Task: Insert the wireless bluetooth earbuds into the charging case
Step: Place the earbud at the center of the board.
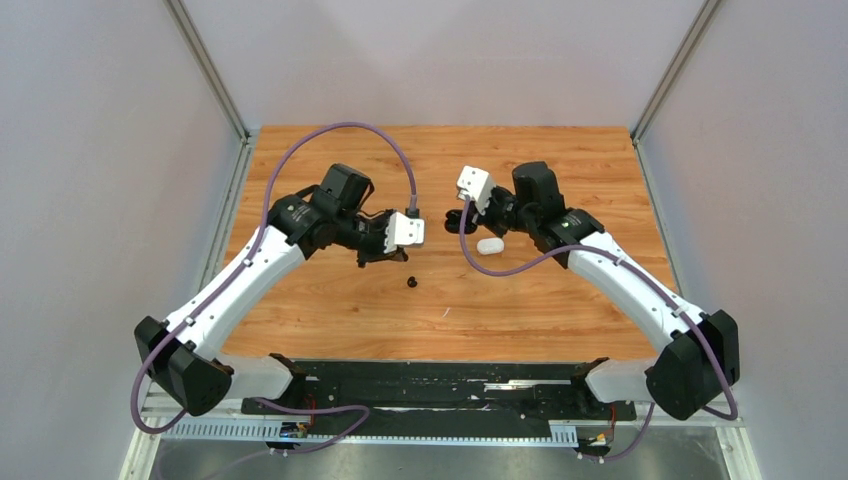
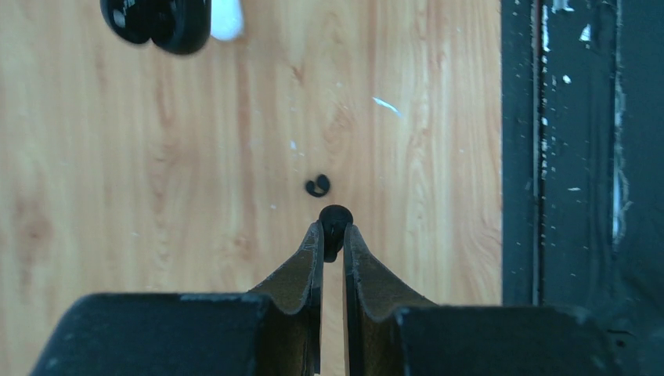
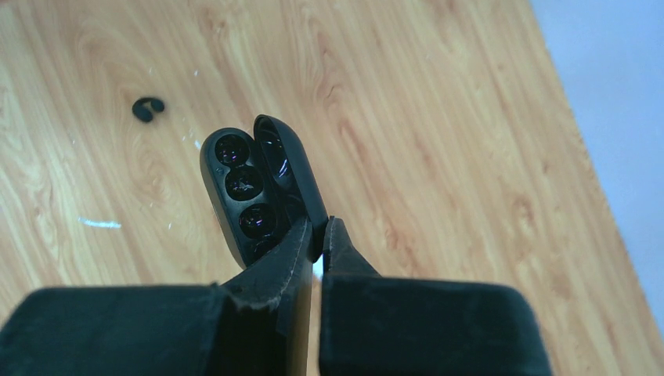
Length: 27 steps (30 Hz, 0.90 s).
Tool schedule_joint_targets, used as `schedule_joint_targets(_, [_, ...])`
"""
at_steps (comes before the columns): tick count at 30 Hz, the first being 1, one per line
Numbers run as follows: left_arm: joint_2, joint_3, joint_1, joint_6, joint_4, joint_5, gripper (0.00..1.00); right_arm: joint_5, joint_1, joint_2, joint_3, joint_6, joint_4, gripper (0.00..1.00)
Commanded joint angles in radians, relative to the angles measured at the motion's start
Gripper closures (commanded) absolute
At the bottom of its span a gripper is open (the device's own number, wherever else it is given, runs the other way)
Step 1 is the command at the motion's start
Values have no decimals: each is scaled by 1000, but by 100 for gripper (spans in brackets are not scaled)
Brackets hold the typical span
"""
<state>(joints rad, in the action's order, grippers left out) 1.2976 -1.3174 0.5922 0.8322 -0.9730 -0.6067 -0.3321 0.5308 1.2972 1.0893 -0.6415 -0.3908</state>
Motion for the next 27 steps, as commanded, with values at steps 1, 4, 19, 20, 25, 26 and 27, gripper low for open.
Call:
schedule_joint_targets(1, [63,59,-18,-63,-27,-68,85,-15,-16,-88,-84,19,1,100])
schedule_joint_targets(4, [211,38,-21,-90,-65,-29,84,-22,-18,-123,-127,18,-4,100])
schedule_joint_targets(19, [766,-173,-54,-192,-87,125,69,-21,-23,-112,-100,45,-40,100])
schedule_joint_targets(20, [768,-168,-57,-192,-74,126,66,-21,-23,-110,-99,46,-42,100])
schedule_joint_targets(25, [785,-187,-77,-194,-85,111,57,-18,-27,-95,-87,45,-45,100])
schedule_joint_targets(26, [789,-200,-83,-195,-91,106,56,-18,-29,-91,-84,44,-46,100])
schedule_joint_targets(27, [796,-204,-96,-196,-98,102,56,-19,-29,-88,-81,45,-46,100])
